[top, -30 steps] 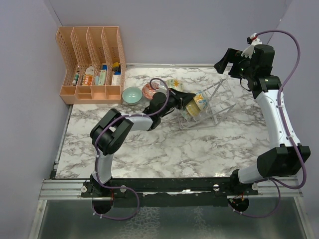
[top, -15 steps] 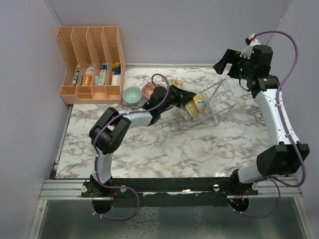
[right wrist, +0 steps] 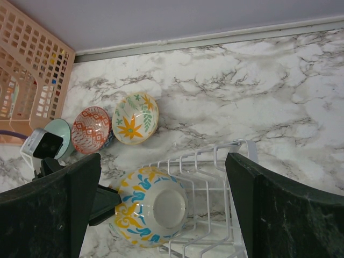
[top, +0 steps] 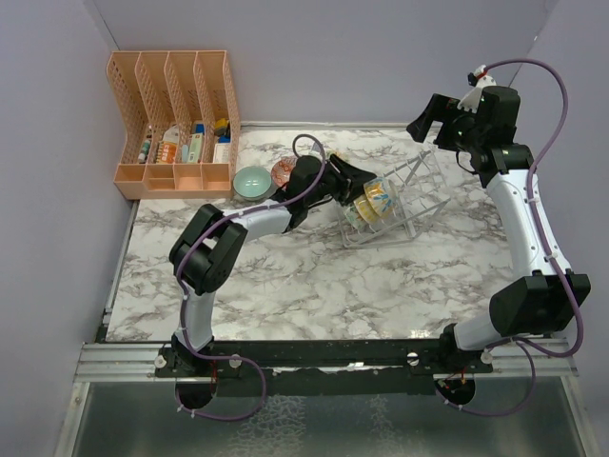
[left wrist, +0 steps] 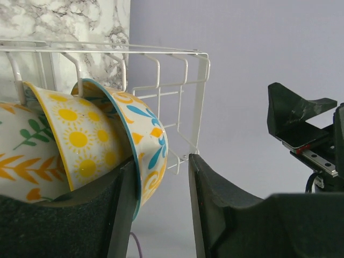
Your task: Load the bowls into the dish rack
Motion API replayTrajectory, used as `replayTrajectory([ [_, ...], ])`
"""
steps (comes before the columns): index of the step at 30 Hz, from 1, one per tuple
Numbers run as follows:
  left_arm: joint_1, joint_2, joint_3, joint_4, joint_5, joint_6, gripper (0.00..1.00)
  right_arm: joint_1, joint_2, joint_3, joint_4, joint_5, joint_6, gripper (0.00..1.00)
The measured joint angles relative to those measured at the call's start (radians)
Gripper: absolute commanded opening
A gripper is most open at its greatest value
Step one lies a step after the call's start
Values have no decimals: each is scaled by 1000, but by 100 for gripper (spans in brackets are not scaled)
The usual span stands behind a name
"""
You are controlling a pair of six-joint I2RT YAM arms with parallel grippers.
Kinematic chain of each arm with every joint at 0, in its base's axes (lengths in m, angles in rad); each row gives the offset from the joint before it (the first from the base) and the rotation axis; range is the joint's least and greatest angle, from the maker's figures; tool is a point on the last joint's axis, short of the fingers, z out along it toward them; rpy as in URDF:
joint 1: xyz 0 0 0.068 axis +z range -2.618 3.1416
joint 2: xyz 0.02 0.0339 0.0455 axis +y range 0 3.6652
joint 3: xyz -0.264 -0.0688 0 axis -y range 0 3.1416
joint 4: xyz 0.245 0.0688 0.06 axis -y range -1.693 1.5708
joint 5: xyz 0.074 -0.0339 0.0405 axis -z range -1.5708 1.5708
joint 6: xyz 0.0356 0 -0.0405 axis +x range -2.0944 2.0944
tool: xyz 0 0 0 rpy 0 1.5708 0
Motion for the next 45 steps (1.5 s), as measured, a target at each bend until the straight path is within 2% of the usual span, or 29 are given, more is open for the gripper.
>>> replayTrajectory([
  [8,22,-8,54,-127,18,82,51,0,0,0,0,-3,0,99],
  [14,56,-46,60,-251,22,158,59,0,0,-1,0,-6,0,99],
  [17,72,-56,85,-336,22,212,71,0,0,-1,0,-6,0,99],
  [20,75,-80,95,-408,21,270,96,0,0,-1,0,-6,0,99],
  [21,80,-92,97,-435,21,294,99,0,0,-1,0,-6,0,99],
  [27,124,-148,148,-568,15,441,99,0,0,-1,0,-10,0,99],
  [35,191,-163,234,-596,8,546,99,0,0,-1,0,-17,0,99],
  [41,190,-142,275,-651,8,610,92,0,0,-1,0,-18,0,99],
  [45,191,-74,367,-721,-12,676,89,0,0,0,0,-18,0,99],
])
